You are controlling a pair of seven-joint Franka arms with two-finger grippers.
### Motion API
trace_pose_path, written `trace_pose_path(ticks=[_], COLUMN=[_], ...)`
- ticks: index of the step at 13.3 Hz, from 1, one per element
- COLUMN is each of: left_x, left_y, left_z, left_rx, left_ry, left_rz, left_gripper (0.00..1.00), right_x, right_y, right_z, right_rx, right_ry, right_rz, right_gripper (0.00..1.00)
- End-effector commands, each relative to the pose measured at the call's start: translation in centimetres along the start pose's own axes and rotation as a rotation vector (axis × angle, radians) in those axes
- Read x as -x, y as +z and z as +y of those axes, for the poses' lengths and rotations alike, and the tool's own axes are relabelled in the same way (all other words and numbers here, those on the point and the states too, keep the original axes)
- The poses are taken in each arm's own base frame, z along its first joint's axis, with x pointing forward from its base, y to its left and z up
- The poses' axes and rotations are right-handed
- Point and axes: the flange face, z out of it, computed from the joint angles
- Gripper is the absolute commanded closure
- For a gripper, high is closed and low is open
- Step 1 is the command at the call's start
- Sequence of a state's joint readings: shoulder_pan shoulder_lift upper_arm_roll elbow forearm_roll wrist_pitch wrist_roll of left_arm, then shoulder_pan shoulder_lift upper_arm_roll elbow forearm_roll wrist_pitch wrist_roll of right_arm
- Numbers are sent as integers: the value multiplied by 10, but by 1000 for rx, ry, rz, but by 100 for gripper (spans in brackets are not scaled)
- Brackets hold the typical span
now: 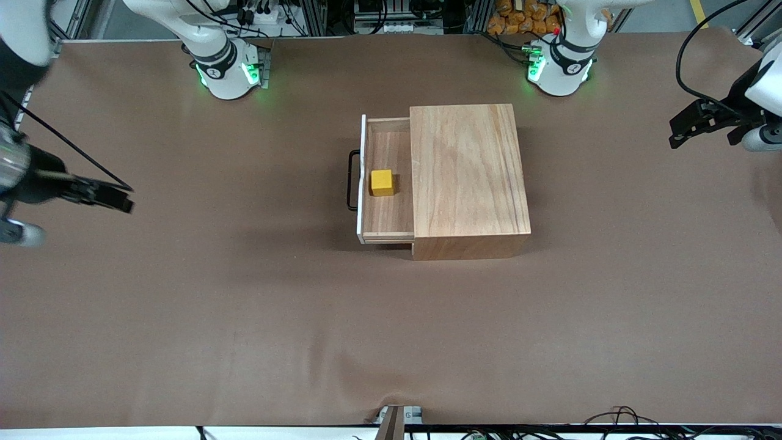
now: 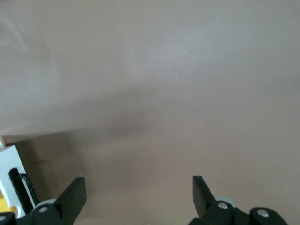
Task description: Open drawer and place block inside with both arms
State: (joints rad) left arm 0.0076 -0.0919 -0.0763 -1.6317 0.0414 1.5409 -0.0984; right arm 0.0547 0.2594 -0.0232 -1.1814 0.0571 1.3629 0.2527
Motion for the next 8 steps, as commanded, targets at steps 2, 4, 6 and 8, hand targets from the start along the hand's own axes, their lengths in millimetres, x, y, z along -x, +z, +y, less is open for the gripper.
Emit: trace_pose_path(ticks=[2, 4, 6, 8], left_x=[9, 10, 11, 12], left_y=[-7, -9, -11, -12], left_z=[-3, -1, 0, 0], left_rx=[16, 20, 21, 23], left_ry=[5, 2, -5, -2], left_rz=[-12, -11, -10, -7], left_gripper=[0, 0, 0, 0], right_x=[53, 81, 99, 97], right_y=[-41, -33, -17, -13], right_z=[38, 47, 52, 50], right_rx=[6, 2, -3, 0], right_ry=[14, 20, 24, 23], right_rz=[20, 35, 64, 57], right_gripper=[0, 0, 0, 0])
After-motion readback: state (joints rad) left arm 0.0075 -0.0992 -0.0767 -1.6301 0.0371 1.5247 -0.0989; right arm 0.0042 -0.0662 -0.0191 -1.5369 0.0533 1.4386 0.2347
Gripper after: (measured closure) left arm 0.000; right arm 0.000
